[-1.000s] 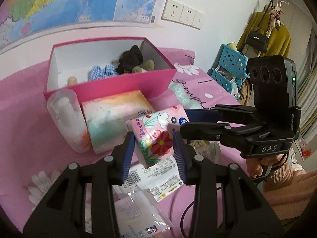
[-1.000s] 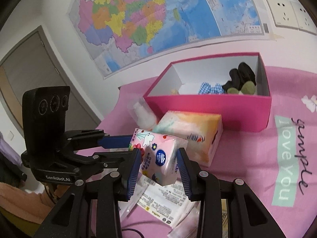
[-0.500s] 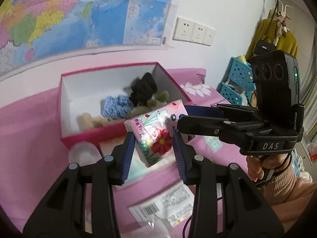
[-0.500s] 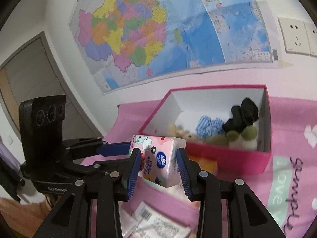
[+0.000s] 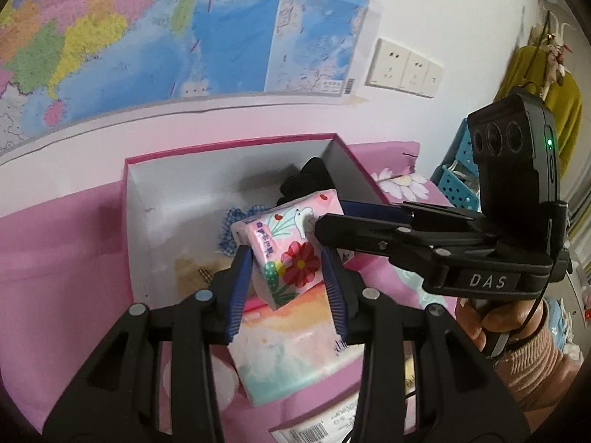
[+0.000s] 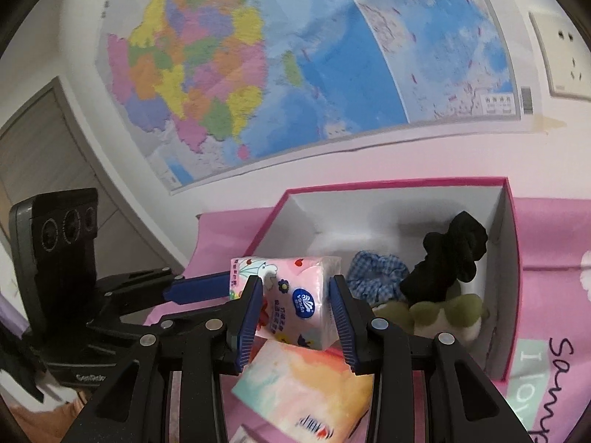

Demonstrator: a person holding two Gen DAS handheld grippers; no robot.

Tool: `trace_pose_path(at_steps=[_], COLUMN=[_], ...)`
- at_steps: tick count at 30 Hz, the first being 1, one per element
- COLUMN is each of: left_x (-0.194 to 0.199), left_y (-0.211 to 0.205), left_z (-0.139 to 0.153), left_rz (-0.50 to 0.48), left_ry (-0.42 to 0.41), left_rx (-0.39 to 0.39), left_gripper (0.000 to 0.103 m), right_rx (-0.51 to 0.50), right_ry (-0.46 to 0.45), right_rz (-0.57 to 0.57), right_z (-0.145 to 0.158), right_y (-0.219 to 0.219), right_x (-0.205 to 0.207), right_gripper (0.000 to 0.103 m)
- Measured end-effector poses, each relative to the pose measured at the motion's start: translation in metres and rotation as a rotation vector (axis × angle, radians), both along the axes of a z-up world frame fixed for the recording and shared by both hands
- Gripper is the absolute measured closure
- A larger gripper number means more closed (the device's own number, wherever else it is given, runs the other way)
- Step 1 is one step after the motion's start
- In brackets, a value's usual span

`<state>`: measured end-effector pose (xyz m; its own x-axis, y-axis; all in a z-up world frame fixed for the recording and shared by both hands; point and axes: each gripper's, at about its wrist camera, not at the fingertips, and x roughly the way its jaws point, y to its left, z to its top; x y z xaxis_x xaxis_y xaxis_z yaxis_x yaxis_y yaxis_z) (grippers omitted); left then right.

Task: Organize soft objects
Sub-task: 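Lift the pink tissue pack and carry it over the pink box, then open the right gripper to drop the tissue pack into the box, then grasp the clear plastic wrapper packet with the right gripper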

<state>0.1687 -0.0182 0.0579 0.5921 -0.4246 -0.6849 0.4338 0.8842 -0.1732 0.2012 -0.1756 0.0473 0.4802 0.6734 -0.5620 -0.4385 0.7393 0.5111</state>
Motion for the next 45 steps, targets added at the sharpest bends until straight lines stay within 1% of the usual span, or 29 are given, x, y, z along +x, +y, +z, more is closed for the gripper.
trace_pose_path(at_steps=[7,13,17,20,24,30,31,35,37,40,43,45], left_x=[0.023,0.032,0.031,0.024,0.006,-0.033,-0.043,-0.071,-0.086,-0.106,-0.12,-0.129], left_y=[-0.002,0.0,0.005,0.009,0.012,0.011,0.01,0.002,-0.007,-0.02,-0.037,-0.047], left_z=[-0.015,-0.023,-0.02,-0.016,-0.006,0.01,0.012,0.009,0.002,-0.014,-0.037,-0.051], left_rz=[0.03,0.06,0.102,0.115,0.101,0.03,0.006,-0.069,-0.115,-0.185,-0.259,-0.297], left_ry=[0.06,0.09,0.072,0.049,-0.004,-0.079,-0.088,-0.092,-0.079,-0.041,0.022,0.053], left_rx=[0.021,0.036,0.046,0.048,0.041,0.005,-0.006,-0.021,-0.013,-0.006,0.012,0.042], left_gripper=[0.062,0.062,0.062,0.062,0.062,0.062,0.062,0.058,0.058,0.058,0.058,0.058], right_rx=[-0.022,-0.047,-0.061,-0.059,-0.056,-0.018,-0.009,0.004,0.002,-0.015,-0.034,-0.043], right_ry=[0.044,0.085,0.091,0.078,0.052,0.023,0.018,0.0,0.002,0.026,0.091,0.143], right_rz=[-0.025,-0.032,-0.066,-0.068,-0.056,-0.018,-0.013,-0.001,-0.008,-0.027,-0.057,-0.09], right_z=[-0.017,-0.032,-0.035,-0.03,-0.02,-0.005,-0.002,0.007,0.006,-0.004,-0.026,-0.044], right_y=[0.002,0.005,0.001,-0.004,-0.011,-0.028,-0.032,-0.048,-0.059,-0.074,-0.093,-0.107], right_x=[0.018,0.029,0.029,0.023,0.008,-0.028,-0.037,-0.072,-0.091,-0.119,-0.143,-0.158], right_gripper=[0.065,0.065,0.065,0.065,0.064,0.063,0.063,0.058,0.056,0.053,0.051,0.046])
